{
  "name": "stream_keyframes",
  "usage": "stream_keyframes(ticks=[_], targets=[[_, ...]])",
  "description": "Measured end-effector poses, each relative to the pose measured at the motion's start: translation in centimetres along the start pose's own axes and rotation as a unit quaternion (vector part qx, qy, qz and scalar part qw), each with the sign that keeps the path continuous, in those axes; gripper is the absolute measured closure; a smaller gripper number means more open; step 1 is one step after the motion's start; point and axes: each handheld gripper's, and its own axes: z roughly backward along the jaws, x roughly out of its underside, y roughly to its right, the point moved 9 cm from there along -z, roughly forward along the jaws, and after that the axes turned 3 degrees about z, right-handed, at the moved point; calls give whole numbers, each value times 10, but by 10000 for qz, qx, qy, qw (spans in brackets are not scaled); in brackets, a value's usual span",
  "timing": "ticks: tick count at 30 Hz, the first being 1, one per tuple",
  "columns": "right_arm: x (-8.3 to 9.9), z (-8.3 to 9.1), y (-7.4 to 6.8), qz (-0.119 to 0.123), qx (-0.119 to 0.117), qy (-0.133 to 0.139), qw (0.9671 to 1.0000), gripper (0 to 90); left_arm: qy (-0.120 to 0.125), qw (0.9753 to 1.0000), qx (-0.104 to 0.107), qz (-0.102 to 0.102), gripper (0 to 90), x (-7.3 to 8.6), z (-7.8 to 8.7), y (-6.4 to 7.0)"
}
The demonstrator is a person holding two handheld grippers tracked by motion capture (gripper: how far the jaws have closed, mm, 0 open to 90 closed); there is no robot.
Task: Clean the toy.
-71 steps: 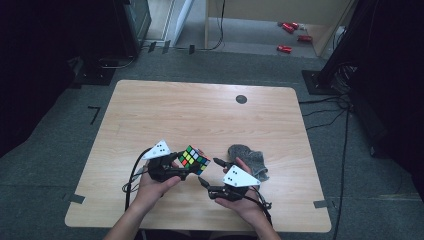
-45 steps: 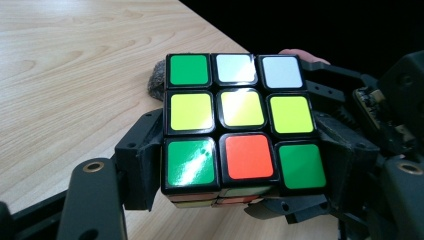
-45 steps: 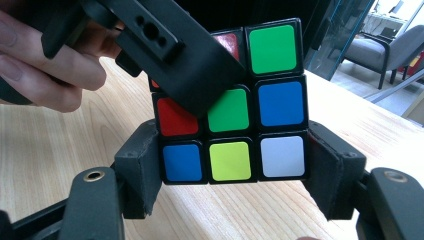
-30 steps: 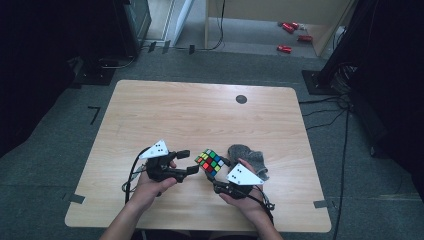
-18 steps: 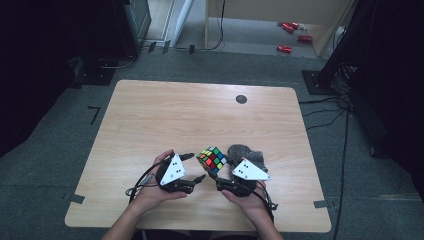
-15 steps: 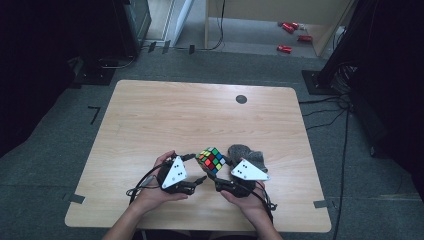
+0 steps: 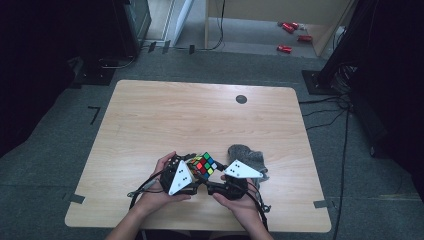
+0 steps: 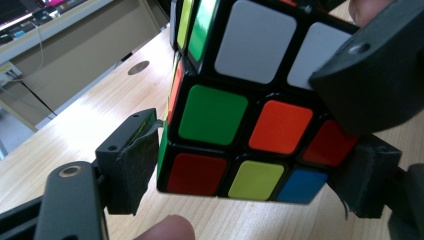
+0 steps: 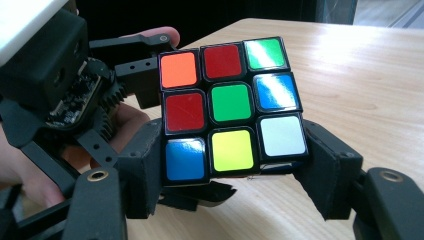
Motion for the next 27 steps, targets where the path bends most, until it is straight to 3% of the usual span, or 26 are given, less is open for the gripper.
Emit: stream_keyframes(ticks=[3,6,13,18,27], targets=[[-1,0,1,-150,-44,7,9999,343,31,10000,19,65,281,0,0,0],[-1,0,2,-200,-88,6,9998,334,54,9996,116,258,298,1,1,0],[-9,6,1,31,-166,96,9998,306,70,9967,403,702,324,0,4,-1],[-7,6,2,-41,-207,43,9998,305,13,9958,466,790,323,3,4,0],[-6,6,3,-331,-182,-29,9993,339,-13,9966,380,725,310,3,3,1]])
